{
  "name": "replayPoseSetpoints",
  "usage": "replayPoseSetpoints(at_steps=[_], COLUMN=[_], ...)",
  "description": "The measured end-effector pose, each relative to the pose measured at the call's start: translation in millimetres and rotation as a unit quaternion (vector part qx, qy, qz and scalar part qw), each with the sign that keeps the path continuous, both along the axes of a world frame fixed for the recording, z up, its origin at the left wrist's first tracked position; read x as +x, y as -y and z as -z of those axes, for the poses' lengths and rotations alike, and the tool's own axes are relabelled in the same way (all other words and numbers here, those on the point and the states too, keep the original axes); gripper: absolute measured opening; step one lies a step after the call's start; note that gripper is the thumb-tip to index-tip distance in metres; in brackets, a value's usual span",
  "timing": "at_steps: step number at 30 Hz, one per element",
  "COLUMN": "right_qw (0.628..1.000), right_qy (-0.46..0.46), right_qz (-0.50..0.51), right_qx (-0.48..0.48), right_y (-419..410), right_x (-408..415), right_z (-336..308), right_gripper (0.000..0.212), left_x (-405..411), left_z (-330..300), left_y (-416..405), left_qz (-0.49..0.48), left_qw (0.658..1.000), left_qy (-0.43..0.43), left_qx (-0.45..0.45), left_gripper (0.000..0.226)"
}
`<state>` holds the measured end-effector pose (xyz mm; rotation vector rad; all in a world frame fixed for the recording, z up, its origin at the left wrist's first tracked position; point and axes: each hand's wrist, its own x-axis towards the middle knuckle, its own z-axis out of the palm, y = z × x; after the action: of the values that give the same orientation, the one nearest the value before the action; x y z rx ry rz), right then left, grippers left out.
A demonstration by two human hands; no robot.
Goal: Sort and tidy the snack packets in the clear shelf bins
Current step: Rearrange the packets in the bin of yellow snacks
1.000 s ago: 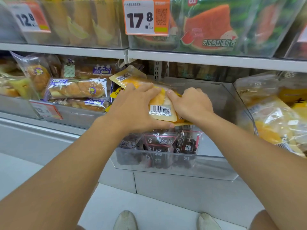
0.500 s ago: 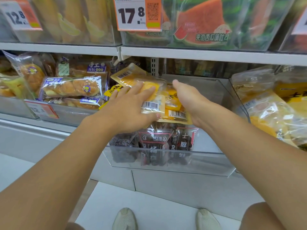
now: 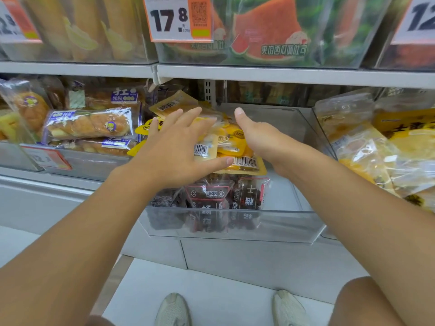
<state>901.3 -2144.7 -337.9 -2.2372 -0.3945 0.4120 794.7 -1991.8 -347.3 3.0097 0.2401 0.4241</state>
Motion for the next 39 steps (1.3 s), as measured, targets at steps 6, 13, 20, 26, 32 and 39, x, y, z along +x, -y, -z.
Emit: replayPoseSetpoints(at_steps=[6,13,20,26,32,39], right_qw=[0.997,0.914,0.892,0.905,0.909,0.899], right_qy=[0.078,0.405,0.451,0.306,0.237,0.385], right_qz=[0.009,-0.017,0.02,-0.053,-0.152,-0.127], right_qx=[0.002,-0.037,-0.03,-0.289,-0.308,-0.168], right_y=[12,84,232,286,295,290], right_x=[-4,-13,0,9,32,53], right_z=[-2,-31,-47,-26,-18,-13], right_gripper=[0.081,0.028,0.021,0.1,0.131,0.074], left_x=[8,27,67,77,102,112], left_z=[-5,-16,-16,-5,-3,-7], left_y=[10,73,161,207,222,211], left_qz=[0.033,0.168,0.257,0.311,0.263,0.233], left_qw=[0.999,0.968,0.955,0.948,0.963,0.972], left_qy=[0.03,0.144,0.099,-0.019,-0.063,-0.027], left_qx=[0.003,-0.115,-0.107,-0.063,0.017,-0.005], left_gripper=[0.101,0.046,0.068,0.109,0.132,0.084])
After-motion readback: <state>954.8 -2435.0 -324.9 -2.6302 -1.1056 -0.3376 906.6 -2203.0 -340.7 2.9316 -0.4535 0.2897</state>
